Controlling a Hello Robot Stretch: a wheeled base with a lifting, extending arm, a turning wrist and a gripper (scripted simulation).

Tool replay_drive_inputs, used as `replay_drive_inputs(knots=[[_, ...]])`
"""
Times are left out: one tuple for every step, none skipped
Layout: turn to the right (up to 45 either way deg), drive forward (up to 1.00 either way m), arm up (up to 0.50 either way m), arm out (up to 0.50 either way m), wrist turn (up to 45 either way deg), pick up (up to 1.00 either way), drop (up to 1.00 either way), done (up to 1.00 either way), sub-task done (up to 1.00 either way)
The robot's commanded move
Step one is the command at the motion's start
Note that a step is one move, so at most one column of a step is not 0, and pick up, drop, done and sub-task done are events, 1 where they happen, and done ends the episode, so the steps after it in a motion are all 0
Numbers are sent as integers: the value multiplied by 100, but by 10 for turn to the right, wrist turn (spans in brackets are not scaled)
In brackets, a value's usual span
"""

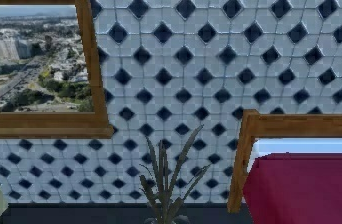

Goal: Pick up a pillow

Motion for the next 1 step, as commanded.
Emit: replay_drive_inputs(knots=[[0, 0, 50, 0, 0, 0, 0, 0, 0]])
